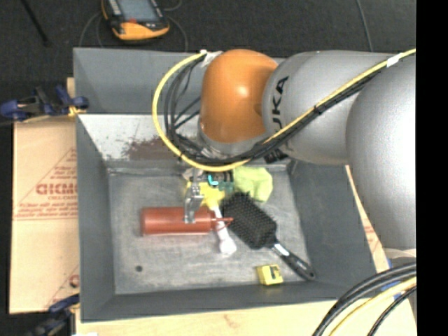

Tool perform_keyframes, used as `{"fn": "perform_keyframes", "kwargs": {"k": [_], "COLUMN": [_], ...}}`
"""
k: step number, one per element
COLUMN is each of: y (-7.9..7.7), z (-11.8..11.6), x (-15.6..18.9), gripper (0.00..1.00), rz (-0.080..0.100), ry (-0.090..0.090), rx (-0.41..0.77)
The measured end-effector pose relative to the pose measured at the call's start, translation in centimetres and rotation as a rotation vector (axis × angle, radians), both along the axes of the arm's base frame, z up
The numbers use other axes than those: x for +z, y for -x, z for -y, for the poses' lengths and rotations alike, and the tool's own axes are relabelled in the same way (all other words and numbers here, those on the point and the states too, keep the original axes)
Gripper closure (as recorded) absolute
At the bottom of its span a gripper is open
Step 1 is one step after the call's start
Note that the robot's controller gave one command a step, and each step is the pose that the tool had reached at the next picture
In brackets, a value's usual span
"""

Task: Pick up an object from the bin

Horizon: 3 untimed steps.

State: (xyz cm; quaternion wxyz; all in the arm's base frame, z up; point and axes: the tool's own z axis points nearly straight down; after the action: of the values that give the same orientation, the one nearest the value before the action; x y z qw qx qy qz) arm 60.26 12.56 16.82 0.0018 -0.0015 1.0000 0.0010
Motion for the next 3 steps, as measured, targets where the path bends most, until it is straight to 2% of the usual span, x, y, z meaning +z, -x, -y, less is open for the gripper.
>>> {"fn": "perform_keyframes", "kwargs": {"k": [1, 2, 3], "y": [0.0, 1.4, 1.4], "z": [0.0, 1.8, 1.8], "x": [0.0, -8.6, -8.6], "gripper": [0.0, 1.0, 1.0], "rz": [0.001, 0.003, 0.003], "ry": [0.0, -0.001, -0.001], "rx": [-0.001, 0.054, 0.053]}}
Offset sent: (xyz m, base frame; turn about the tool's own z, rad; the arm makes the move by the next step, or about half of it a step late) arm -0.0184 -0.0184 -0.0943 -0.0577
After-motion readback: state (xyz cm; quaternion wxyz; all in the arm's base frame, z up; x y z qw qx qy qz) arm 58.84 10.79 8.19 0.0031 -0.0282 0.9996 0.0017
